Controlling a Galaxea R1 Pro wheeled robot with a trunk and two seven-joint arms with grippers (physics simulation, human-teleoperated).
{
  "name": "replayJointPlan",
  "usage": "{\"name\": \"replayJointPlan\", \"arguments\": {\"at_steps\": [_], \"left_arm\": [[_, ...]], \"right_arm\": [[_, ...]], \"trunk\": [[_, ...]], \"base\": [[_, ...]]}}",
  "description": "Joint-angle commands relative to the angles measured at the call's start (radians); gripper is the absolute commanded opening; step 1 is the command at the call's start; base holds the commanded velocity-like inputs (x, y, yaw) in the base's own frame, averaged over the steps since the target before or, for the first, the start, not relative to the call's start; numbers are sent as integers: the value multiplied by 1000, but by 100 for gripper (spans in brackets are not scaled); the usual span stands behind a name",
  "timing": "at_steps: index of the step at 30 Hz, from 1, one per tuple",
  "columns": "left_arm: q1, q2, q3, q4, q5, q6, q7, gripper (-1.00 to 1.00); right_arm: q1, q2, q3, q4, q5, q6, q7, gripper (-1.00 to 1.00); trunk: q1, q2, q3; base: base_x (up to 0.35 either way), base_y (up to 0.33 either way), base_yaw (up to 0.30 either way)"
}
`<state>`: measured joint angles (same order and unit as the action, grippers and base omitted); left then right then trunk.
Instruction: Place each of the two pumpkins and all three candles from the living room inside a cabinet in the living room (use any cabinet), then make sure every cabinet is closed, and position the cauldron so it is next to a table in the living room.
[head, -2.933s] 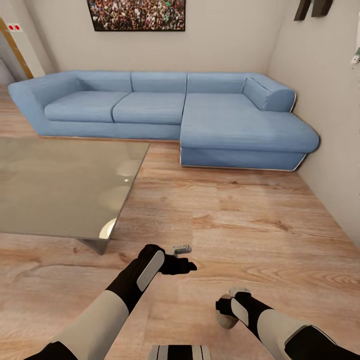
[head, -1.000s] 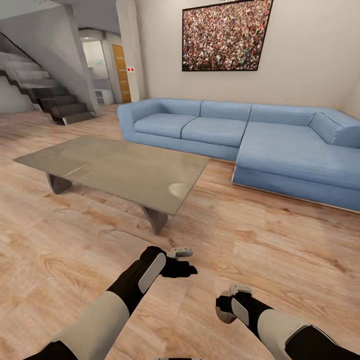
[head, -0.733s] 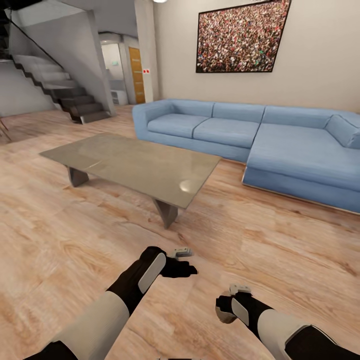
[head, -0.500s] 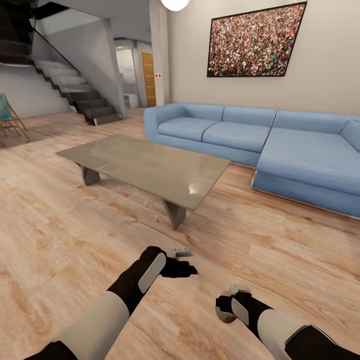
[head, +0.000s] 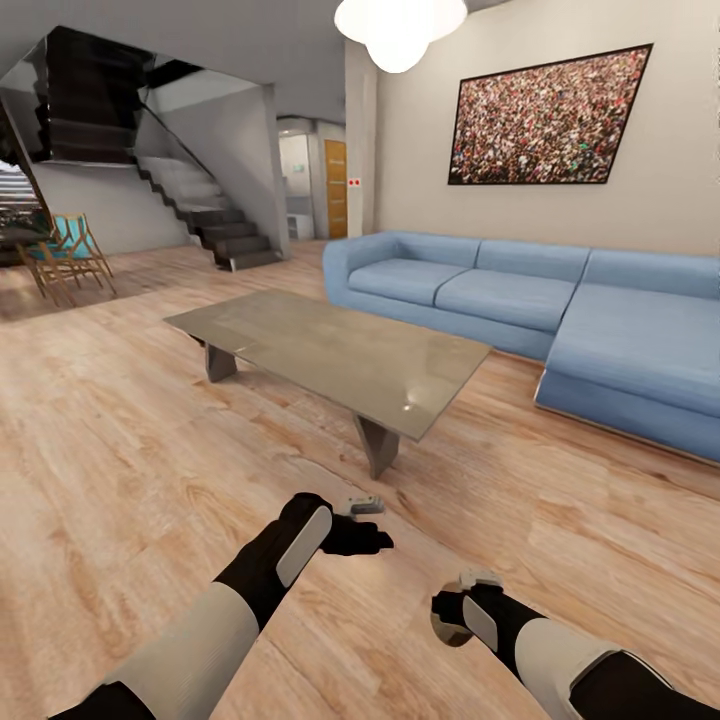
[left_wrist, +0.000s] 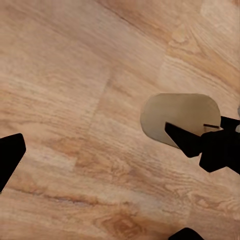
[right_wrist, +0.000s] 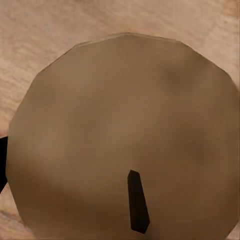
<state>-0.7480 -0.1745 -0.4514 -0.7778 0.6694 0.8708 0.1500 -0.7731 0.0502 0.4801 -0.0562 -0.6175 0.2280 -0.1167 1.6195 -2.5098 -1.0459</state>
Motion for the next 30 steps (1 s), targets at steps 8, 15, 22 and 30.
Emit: {"name": "replayJointPlan", "arguments": {"at_steps": [8, 15, 22, 30], "left_arm": [[-1, 0, 0, 10, 9, 2, 12, 100], [-1, 13, 6, 18, 3, 1, 40, 100], [-1, 59, 8, 19, 4, 0, 94, 100], [-1, 95, 36, 59, 4, -1, 97, 100]], "right_arm": [[0, -1, 8, -2, -10, 6, -6, -100], [2, 0, 8, -3, -11, 7, -5, -100], [2, 0, 4, -11, -11, 7, -4, -100], [0, 0, 2, -13, -12, 19, -4, -100]], "trunk": [[-4, 2, 30], [-7, 3, 57], [-10, 5, 84], [-10, 5, 83]], "base": [[0, 0, 27], [0, 0, 255], [0, 0, 291], [0, 0, 292]]}}
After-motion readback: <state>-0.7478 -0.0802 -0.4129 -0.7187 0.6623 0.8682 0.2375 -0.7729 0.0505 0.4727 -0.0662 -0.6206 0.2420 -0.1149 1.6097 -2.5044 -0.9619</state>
